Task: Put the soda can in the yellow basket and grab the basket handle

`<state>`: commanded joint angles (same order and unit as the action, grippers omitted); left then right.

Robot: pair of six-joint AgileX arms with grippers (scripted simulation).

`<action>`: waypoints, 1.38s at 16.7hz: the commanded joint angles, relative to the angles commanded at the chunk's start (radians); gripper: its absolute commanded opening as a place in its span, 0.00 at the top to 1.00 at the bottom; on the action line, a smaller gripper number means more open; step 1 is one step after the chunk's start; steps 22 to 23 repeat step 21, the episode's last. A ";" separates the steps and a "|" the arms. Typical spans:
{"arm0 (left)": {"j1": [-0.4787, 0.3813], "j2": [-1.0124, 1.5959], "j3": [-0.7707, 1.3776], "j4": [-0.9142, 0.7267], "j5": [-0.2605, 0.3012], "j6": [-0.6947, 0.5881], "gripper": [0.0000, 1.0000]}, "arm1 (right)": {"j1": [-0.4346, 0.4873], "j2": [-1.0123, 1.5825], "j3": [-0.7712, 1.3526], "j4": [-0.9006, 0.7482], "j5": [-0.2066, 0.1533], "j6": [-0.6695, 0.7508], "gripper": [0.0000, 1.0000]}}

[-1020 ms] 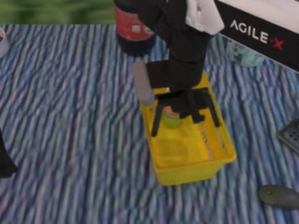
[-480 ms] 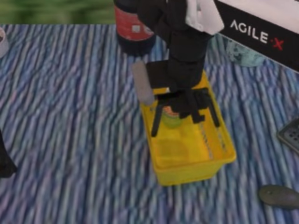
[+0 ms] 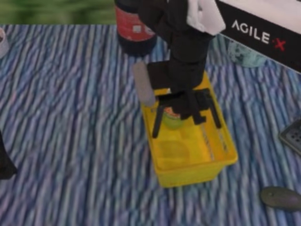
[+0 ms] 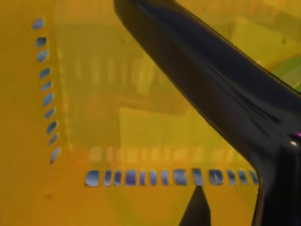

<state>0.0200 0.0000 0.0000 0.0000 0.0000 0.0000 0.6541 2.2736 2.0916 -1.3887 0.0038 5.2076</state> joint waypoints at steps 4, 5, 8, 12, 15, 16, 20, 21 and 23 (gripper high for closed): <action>0.000 0.000 0.000 0.000 0.000 0.000 0.00 | 0.000 0.000 0.000 0.000 0.000 0.000 1.00; 0.000 0.000 0.000 0.000 0.000 0.000 0.00 | 0.000 0.000 0.000 0.000 0.000 0.000 1.00; 0.000 0.000 0.000 0.000 0.000 0.000 0.00 | 0.000 0.000 0.000 0.000 0.000 0.000 1.00; 0.000 0.000 0.000 0.000 0.000 0.000 0.00 | -0.002 0.001 0.001 0.000 0.000 0.001 1.00; 0.000 0.000 0.000 0.000 0.000 0.000 0.00 | -0.007 -0.004 0.039 -0.042 -0.001 -0.005 1.00; 0.000 0.000 0.000 0.000 0.000 0.000 0.00 | -0.012 -0.008 0.064 -0.073 -0.002 -0.010 1.00; 0.000 0.000 0.000 0.000 0.000 0.000 0.00 | -0.028 -0.024 0.153 -0.179 0.000 -0.035 1.00; 0.000 0.000 0.000 0.000 0.000 0.000 0.00 | -0.029 -0.026 0.156 -0.182 0.000 -0.036 1.00; 0.000 0.000 0.000 0.000 0.000 0.000 0.00 | -0.029 -0.026 0.156 -0.182 0.000 -0.036 1.00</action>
